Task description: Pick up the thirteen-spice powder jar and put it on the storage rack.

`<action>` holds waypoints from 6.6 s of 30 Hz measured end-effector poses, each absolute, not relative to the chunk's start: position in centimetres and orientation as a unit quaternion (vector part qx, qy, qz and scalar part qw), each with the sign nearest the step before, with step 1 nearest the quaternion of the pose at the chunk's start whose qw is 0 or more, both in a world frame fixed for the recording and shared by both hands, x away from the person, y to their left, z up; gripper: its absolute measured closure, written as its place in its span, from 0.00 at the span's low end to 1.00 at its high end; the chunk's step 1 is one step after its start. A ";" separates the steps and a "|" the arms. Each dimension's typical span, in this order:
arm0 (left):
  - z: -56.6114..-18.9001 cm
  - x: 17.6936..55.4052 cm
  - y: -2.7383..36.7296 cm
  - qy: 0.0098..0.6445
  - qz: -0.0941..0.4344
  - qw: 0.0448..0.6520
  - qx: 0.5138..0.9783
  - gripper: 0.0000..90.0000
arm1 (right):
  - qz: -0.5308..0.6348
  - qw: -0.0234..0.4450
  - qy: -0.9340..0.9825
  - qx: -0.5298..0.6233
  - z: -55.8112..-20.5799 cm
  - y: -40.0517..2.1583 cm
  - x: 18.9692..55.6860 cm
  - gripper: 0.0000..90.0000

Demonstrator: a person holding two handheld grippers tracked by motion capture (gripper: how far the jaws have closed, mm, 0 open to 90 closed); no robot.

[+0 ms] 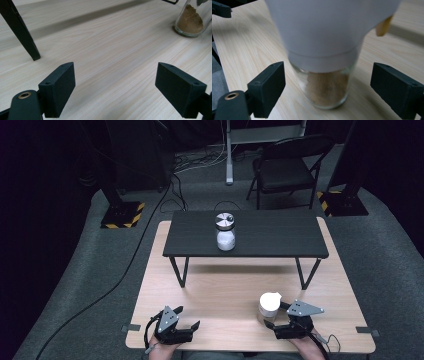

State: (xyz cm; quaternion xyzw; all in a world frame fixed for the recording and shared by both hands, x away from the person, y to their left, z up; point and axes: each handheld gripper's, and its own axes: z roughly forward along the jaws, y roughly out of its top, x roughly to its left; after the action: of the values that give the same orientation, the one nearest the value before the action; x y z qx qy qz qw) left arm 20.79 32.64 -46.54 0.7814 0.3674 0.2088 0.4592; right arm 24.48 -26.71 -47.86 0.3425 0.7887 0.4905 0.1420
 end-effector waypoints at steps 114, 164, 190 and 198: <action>-46.6 21.1 32.5 0.365 0.200 0.459 0.785 0.17 | 0.466 0.238 0.748 0.408 -27.0 -22.7 34.8 0.17; -46.5 21.2 32.2 0.364 0.198 0.453 0.789 0.17 | 0.488 0.247 0.735 0.400 -47.9 -34.0 15.6 0.11; -46.4 21.2 32.2 0.363 0.200 0.452 0.790 0.17 | 0.476 0.239 0.741 0.410 -47.8 -34.0 16.1 0.14; -46.4 21.2 32.2 0.361 0.200 0.452 0.791 0.17 | 0.473 0.235 0.739 0.417 -47.9 -34.1 16.3 0.14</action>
State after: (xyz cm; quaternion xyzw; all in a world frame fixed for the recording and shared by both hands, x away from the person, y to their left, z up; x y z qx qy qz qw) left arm 21.21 32.19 -46.41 0.7912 0.3606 0.1998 0.4517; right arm 16.32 -34.15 -47.87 0.4171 0.7393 0.4734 0.2355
